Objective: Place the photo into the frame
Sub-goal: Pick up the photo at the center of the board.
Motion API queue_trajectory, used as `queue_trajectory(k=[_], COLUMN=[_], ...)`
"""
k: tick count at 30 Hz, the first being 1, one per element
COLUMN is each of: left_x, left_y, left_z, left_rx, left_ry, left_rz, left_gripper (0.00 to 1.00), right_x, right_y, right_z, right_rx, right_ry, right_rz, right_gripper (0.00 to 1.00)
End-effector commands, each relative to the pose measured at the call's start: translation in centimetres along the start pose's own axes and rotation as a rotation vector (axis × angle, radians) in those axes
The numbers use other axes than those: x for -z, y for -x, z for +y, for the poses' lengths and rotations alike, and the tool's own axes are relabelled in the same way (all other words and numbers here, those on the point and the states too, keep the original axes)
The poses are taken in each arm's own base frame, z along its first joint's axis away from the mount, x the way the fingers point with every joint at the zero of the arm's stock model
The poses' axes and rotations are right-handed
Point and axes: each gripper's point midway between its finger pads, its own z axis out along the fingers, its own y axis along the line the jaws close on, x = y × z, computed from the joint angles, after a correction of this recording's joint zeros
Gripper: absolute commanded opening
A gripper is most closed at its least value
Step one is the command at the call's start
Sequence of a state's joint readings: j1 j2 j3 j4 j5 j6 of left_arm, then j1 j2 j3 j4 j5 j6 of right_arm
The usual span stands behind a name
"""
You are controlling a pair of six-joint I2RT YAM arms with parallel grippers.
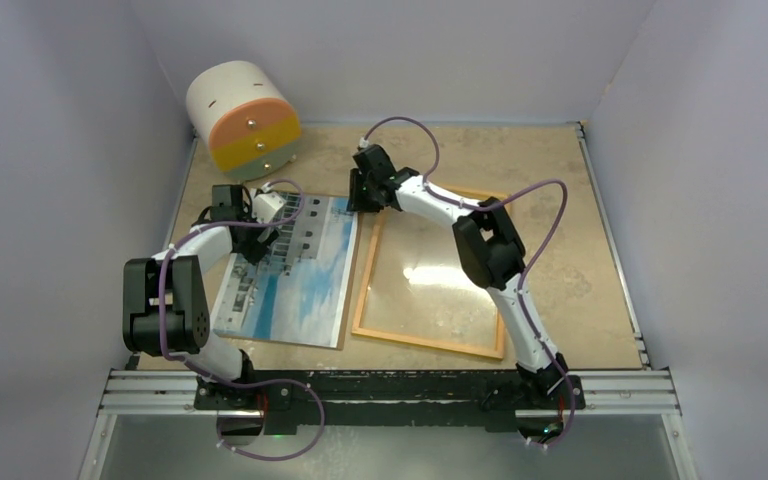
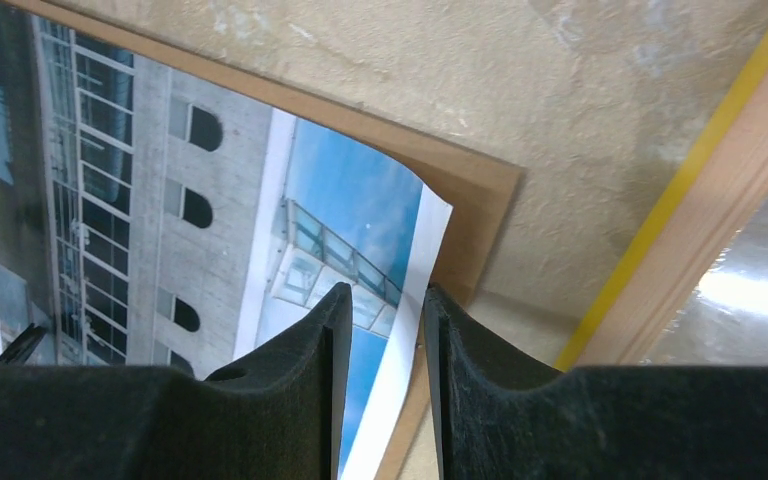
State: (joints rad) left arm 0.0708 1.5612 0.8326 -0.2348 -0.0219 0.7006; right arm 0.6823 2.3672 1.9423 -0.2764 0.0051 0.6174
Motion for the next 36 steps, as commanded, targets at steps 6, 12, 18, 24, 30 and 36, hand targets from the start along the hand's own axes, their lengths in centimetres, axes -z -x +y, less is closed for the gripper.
queue_trajectory(k=[6, 12, 18, 24, 30, 36], left_x=[-0.4, -0.4, -0.3, -0.3, -0.2, -0.1], left_y=[-2.4, -2.4, -2.3, -2.2, -2.2, -2.2], left_z=[-2.8, -2.8, -2.7, -2.6, -2.6, -2.6], left_rx=[-0.01, -0.011, -0.011, -0.013, -0.019, -0.02], left_ry=[-0.106, -0.107, -0.108, -0.108, -0.108, -0.107], left_rz=[0.086, 0.087, 0.087, 0.087, 0.086, 0.086], left_gripper=[1.0, 0.99, 1.0, 1.0, 0.99, 1.0], right_x=[-0.1, -0.2, -1.1, -1.2, -1.0, -1.3], right_y=[0.6, 0.6, 0.2, 0.3, 0.4, 0.3], right_z=[-0.5, 0.1, -1.0, -1.0, 0.5, 1.0], right_rx=[0.029, -0.01, -0.085, -0.101, -0.119, -0.152], right_ry=[0.026, 0.091, 0.124, 0.148, 0.258, 0.323], right_rz=[-0.016, -0.014, 0.02, 0.019, 0.032, 0.057], right_gripper=[0.36, 0.33, 0.28, 0.14, 0.09, 0.18])
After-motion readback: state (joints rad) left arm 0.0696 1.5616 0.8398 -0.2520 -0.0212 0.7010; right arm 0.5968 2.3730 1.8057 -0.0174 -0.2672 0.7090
